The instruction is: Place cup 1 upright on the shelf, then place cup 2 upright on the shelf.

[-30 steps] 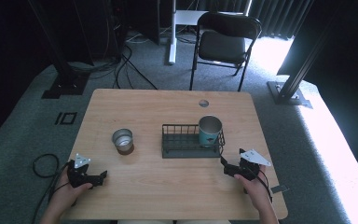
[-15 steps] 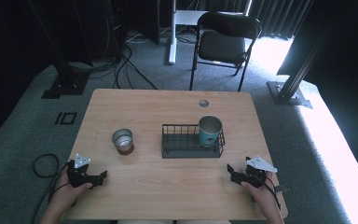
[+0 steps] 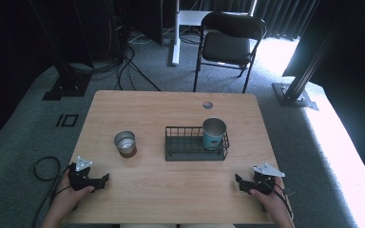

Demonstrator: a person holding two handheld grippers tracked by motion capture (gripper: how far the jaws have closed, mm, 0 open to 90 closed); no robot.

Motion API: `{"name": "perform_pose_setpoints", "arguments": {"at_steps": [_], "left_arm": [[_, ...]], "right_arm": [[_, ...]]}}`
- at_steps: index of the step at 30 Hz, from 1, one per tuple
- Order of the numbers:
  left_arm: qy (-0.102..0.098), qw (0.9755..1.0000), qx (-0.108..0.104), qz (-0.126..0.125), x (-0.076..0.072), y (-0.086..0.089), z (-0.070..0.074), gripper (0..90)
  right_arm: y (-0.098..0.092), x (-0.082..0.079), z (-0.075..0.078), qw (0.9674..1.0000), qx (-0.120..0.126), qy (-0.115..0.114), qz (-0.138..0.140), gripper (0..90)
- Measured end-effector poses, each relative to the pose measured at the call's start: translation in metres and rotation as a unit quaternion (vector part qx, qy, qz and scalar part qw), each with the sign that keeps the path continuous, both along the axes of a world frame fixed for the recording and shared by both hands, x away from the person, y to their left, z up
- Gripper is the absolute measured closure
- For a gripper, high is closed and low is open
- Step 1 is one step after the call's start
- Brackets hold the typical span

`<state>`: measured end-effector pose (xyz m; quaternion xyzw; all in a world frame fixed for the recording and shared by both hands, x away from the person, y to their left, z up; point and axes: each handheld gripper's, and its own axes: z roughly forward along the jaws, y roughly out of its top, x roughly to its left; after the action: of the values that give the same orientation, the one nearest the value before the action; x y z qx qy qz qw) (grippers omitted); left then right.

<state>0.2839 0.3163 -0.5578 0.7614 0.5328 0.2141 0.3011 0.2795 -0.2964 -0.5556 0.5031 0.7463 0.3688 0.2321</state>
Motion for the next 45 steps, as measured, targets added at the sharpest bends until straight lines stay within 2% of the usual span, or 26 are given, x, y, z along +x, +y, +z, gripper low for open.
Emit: {"name": "perform_pose_setpoints", "arguments": {"at_steps": [4,7,25,31,35,38,41,45], "left_arm": [[0.000,1.0000,0.000,0.000,0.0000,0.0000,0.0000,0.5],[0.000,1.0000,0.000,0.000,-0.0001,0.0000,0.0000,0.5],[0.002,1.0000,0.001,-0.008,-0.0010,0.0001,0.0005,0.6],[0.000,0.9997,0.003,-0.023,-0.0024,0.0030,0.0004,0.6],[-0.003,0.9989,0.010,-0.045,-0.0040,0.0037,0.0011,0.6],[-0.008,0.9985,0.015,-0.052,-0.0042,0.0033,0.0014,0.7],[-0.015,0.9976,0.007,-0.067,-0.0046,0.0014,0.0036,0.7],[-0.025,0.9964,-0.015,-0.079,-0.0037,-0.0008,0.0068,0.7]], "right_arm": [[-0.0005,0.0007,-0.0015,0.9998,-0.014,0.016,0.004,11.1],[0.0003,0.0024,-0.0032,0.9990,-0.025,0.037,0.010,11.0],[0.0007,0.0035,-0.0033,0.9988,-0.027,0.039,0.014,10.9],[0.0006,0.0035,-0.0033,0.9988,-0.027,0.039,0.014,11.0],[0.0007,0.0034,-0.0033,0.9988,-0.027,0.039,0.014,10.9],[0.0007,0.0034,-0.0034,0.9988,-0.027,0.039,0.014,11.0],[0.0007,0.0033,-0.0034,0.9988,-0.027,0.039,0.014,11.0],[0.0007,0.0033,-0.0034,0.9988,-0.027,0.039,0.014,11.0]]}}
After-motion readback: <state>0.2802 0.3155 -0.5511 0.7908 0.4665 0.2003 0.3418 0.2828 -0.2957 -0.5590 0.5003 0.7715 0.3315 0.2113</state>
